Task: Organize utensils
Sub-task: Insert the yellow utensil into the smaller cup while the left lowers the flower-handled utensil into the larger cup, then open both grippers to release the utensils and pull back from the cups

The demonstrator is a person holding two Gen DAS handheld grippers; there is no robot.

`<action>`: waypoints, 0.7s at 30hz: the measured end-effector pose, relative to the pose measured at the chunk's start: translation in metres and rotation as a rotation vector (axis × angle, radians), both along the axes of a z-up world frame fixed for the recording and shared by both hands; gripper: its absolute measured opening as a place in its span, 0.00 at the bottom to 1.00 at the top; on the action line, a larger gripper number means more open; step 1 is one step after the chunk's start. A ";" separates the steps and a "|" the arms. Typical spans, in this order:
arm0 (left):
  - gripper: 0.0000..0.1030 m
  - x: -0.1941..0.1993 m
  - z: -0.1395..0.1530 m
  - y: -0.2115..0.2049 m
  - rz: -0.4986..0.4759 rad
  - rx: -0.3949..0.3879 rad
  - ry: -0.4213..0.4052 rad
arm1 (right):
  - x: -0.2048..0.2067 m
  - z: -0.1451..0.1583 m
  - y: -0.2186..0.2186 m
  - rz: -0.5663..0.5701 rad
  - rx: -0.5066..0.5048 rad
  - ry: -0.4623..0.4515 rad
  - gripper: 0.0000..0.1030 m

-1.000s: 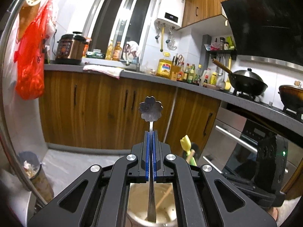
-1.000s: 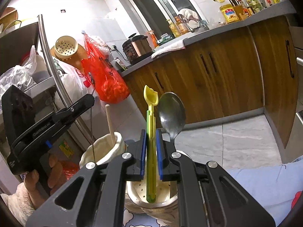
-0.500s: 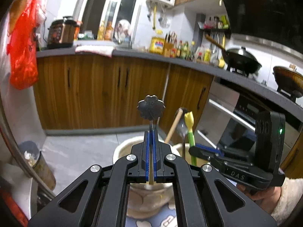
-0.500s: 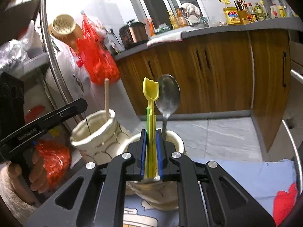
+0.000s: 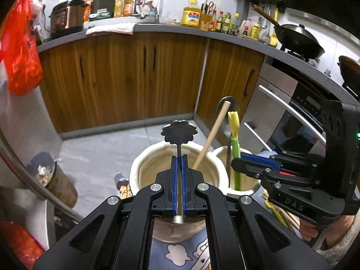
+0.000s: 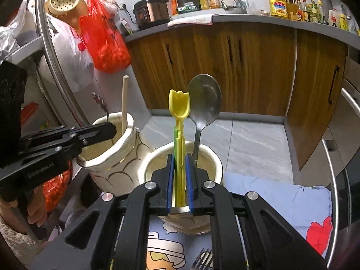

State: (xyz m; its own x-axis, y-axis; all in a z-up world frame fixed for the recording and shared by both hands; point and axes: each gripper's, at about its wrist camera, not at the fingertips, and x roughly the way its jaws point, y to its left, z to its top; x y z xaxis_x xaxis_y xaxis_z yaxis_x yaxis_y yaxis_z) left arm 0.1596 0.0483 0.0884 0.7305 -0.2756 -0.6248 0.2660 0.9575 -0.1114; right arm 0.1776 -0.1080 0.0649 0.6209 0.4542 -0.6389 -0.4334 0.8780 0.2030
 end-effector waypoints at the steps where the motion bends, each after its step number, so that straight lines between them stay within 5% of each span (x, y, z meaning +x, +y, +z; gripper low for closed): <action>1: 0.04 0.001 0.000 0.001 0.002 -0.004 0.005 | 0.001 -0.001 0.001 0.001 -0.005 0.007 0.10; 21: 0.04 0.013 -0.003 -0.005 0.019 0.036 0.037 | 0.015 -0.006 0.008 -0.011 -0.032 0.033 0.10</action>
